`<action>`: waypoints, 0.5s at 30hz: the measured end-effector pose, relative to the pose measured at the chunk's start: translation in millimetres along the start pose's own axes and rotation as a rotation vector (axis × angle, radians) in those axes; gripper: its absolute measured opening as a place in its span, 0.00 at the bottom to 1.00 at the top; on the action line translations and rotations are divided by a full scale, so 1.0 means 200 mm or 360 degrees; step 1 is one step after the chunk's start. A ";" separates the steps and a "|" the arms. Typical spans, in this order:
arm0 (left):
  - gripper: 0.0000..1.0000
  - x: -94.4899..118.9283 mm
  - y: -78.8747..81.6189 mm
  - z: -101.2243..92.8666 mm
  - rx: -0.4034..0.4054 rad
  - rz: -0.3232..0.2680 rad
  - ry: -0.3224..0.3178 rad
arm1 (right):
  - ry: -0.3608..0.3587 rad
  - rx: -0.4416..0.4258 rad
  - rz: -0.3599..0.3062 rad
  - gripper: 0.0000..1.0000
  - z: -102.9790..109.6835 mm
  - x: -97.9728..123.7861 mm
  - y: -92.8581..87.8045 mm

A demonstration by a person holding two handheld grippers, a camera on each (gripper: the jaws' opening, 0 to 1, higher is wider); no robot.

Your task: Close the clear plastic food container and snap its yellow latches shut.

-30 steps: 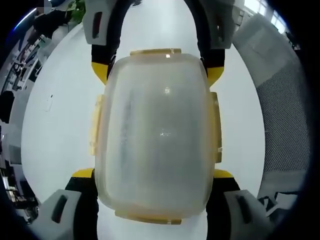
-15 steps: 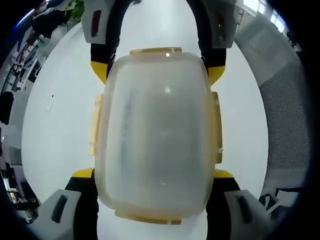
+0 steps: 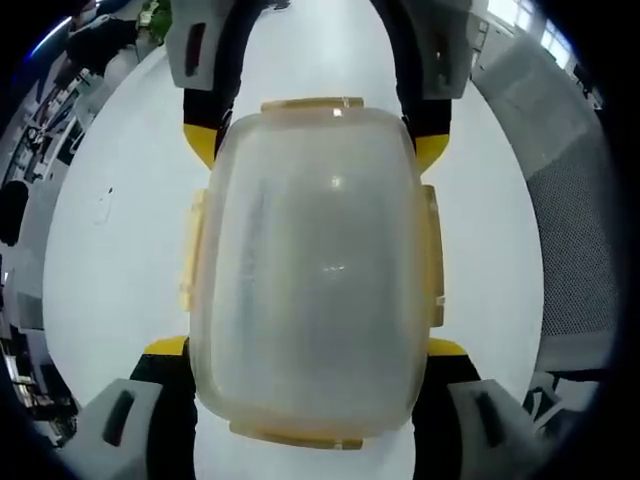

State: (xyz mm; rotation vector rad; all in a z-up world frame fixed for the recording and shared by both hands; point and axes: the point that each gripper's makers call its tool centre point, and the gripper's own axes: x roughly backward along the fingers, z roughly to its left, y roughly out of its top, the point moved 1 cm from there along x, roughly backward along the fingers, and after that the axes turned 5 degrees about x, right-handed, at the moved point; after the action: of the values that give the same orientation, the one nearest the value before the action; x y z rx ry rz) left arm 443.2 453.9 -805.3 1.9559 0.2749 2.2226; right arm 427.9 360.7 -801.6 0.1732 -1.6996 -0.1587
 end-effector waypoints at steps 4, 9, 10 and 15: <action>0.91 -0.01 0.00 0.02 0.0006 0.0001 0.0000 | -0.0001 0.0003 -0.0016 0.86 -0.02 0.00 0.00; 0.91 -0.01 0.01 0.05 -0.0002 -0.0006 -0.0002 | -0.0004 -0.0005 -0.0009 0.86 -0.05 -0.01 -0.01; 0.91 -0.01 0.01 0.06 -0.0003 -0.0004 -0.0002 | -0.0002 -0.0002 0.0002 0.86 -0.06 -0.01 -0.01; 0.91 -0.02 0.02 0.08 -0.0004 0.0008 0.0000 | -0.0005 -0.0005 -0.0006 0.86 -0.08 -0.01 -0.02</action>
State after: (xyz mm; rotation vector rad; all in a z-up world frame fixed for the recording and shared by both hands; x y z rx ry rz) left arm 459.7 450.2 -805.7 1.9570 0.2672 2.2250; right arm 444.6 358.0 -801.5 0.1736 -1.7020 -0.1647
